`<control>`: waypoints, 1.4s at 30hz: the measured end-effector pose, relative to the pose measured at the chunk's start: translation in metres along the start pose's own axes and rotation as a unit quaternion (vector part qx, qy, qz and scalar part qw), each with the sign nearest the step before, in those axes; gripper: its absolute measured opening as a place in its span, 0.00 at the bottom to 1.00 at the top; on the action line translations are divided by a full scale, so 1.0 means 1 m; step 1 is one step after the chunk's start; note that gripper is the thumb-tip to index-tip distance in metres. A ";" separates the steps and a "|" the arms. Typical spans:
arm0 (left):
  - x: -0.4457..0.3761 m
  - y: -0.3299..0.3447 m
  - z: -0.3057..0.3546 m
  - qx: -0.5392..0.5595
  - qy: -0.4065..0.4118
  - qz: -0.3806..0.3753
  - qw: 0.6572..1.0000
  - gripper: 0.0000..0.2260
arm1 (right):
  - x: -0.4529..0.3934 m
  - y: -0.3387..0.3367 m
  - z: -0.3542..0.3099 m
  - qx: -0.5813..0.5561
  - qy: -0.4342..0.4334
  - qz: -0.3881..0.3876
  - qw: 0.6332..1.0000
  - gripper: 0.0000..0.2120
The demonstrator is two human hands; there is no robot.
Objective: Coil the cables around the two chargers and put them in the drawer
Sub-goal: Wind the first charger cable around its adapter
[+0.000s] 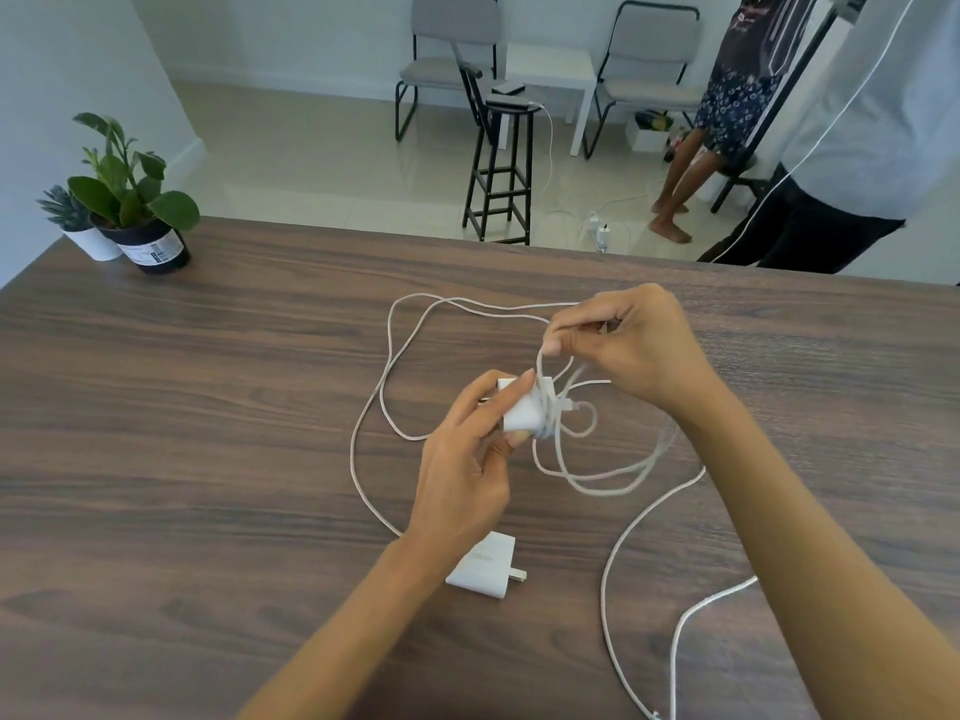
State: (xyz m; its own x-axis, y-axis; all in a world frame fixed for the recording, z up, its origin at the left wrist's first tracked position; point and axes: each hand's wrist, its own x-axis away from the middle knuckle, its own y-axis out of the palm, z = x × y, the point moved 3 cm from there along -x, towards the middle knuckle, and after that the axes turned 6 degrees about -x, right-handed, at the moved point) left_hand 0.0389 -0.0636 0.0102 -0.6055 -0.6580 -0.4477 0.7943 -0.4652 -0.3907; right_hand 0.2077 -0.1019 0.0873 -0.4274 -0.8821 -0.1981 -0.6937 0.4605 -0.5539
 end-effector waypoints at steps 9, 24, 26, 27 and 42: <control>0.005 -0.002 0.010 0.109 -0.069 0.017 0.991 0.23 | 0.005 0.028 0.044 -0.229 0.102 -0.050 0.967 0.05; -0.035 -0.026 0.007 0.217 -0.149 0.075 0.962 0.19 | 0.043 0.058 0.069 -0.167 0.191 0.025 0.967 0.03; -0.042 -0.028 0.000 0.206 -0.156 0.084 0.962 0.18 | 0.051 0.062 0.063 -0.094 0.166 0.021 0.981 0.02; -0.045 -0.028 -0.003 0.203 -0.159 0.088 0.962 0.18 | 0.054 0.063 0.058 -0.060 0.148 0.020 0.987 0.03; -0.029 -0.019 -0.022 0.090 -0.127 0.059 0.986 0.23 | 0.036 0.026 -0.013 0.187 -0.075 -0.039 0.979 0.05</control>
State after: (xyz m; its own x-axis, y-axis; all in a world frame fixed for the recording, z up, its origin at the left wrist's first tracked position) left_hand 0.0404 -0.0228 0.0133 -0.4939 -0.8309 -0.2565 0.8687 -0.4581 -0.1885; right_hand 0.1666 -0.1202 0.0763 -0.2729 -0.9306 -0.2438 -0.4478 0.3472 -0.8240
